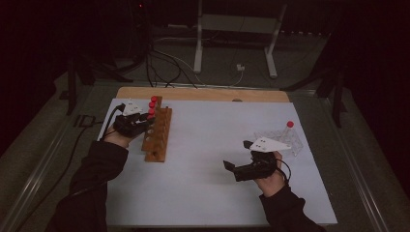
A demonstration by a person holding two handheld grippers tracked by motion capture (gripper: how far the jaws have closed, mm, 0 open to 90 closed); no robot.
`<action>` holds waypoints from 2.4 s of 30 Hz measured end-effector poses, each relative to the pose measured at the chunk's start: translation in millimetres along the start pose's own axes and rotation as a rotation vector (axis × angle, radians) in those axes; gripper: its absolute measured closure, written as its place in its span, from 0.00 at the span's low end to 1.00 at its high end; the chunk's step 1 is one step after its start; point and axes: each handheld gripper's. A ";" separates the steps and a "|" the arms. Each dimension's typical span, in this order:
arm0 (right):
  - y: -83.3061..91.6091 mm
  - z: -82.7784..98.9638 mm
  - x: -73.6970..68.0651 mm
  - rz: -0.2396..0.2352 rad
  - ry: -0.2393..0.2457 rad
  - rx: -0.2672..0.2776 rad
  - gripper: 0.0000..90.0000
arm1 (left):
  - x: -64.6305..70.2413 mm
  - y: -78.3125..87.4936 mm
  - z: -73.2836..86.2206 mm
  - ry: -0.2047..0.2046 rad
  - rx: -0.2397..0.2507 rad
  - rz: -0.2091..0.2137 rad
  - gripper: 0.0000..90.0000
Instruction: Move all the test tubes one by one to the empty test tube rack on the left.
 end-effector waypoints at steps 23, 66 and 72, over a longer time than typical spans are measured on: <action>5.2 -1.8 4.5 0.020 0.002 0.015 0.00 | 14.7 47.0 7.6 0.076 0.076 0.128 0.09; 63.2 -16.6 95.4 0.278 -0.060 0.106 0.00 | 73.3 75.1 63.7 0.034 0.152 0.321 0.01; 69.4 -4.5 121.5 0.355 -0.094 0.105 0.00 | 75.2 75.3 63.9 0.030 0.146 0.323 0.01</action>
Point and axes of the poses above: each handheld gripper's, and its own axes: y roughly backward along the jaws, z roughly out of its underside, x roughly to its right, and after that the axes turned 4 degrees about -z, right-handed
